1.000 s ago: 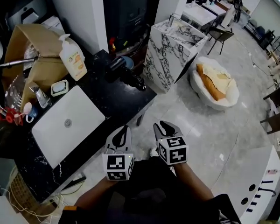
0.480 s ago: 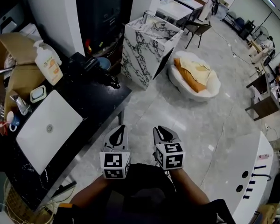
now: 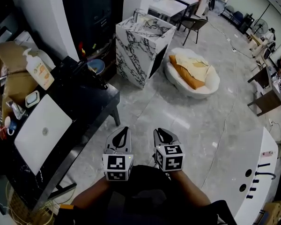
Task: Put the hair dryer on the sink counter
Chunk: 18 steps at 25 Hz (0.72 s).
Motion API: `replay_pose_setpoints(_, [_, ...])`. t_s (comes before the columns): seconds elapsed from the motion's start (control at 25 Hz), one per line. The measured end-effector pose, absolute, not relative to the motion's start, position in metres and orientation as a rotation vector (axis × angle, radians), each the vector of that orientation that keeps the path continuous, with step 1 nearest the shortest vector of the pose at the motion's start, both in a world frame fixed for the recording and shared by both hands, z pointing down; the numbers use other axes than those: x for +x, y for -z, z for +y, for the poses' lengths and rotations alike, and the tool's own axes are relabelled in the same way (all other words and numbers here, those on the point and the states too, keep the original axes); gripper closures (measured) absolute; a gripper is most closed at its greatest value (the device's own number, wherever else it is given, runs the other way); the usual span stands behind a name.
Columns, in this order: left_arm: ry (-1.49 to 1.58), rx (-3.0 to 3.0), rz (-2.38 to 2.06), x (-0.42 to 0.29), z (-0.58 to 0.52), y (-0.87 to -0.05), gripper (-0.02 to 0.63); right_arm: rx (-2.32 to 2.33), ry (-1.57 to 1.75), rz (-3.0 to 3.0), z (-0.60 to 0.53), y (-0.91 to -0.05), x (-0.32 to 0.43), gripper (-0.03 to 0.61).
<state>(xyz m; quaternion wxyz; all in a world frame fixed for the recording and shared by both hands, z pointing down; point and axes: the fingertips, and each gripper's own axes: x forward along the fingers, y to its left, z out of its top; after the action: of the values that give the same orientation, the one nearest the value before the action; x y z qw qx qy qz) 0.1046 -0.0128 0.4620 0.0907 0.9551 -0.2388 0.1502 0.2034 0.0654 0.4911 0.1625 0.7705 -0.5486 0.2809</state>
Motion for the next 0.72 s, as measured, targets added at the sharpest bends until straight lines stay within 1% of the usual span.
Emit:
replay_pose_setpoints(0.12, [-0.47,2.836,-0.725,0.111,-0.002,-0.465,0.604,2.187,-0.808,-1.602,0.07,-0.492,0.206,0.526])
replay_pose_setpoints(0.32, [-0.496,2.826,-0.772,0.114,0.006,-0.466,0.604,2.191,-0.815,-1.641,0.078,-0.495,0.214,0.56])
replay_pose_setpoints(0.72, [-0.523,2.823,-0.802,0.121,0.023,-0.466,0.604,2.158,-0.843,-1.704,0.089,-0.498,0.218,0.563])
